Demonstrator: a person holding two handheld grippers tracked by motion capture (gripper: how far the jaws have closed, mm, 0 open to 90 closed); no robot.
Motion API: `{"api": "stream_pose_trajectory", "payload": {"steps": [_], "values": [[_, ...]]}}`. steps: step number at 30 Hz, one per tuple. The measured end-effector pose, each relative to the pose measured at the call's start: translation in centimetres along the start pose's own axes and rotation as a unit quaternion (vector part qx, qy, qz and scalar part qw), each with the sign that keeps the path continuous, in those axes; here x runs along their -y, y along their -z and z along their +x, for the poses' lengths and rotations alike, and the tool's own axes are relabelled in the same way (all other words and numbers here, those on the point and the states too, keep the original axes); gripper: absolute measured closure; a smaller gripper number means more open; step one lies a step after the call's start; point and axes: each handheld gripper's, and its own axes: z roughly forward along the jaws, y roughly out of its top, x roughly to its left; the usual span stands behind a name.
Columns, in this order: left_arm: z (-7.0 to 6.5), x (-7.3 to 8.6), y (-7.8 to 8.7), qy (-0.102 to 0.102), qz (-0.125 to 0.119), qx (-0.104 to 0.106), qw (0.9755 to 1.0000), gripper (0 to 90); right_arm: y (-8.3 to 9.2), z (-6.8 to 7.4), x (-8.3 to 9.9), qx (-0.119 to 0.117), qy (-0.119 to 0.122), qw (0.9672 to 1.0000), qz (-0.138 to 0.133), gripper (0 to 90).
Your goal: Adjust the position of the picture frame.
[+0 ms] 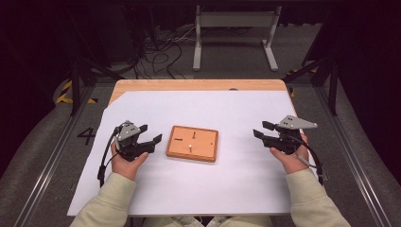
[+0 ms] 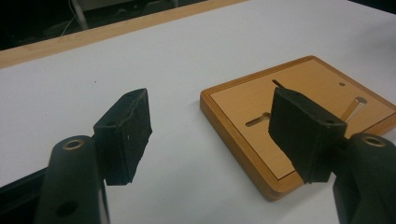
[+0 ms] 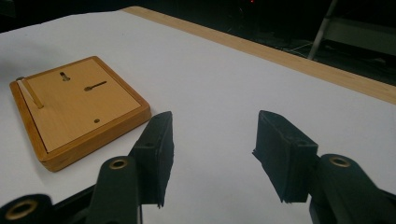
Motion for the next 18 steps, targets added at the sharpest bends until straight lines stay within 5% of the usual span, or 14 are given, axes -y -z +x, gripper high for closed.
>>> {"api": "stream_pose_trajectory", "payload": {"steps": [16, 18], "values": [[0.42, -0.29, 0.17, 0.009, -0.004, -0.006, 0.9999, 30.0, 0.37, -0.34, 0.07, 0.006, -0.001, 1.0, -0.006, 46.8], [0.45, -0.32, 0.16, 0.004, -0.002, -0.005, 1.0, 35.2, 0.37, -0.31, 0.05, 0.011, 0.002, 0.9999, -0.005, 47.7]]}}
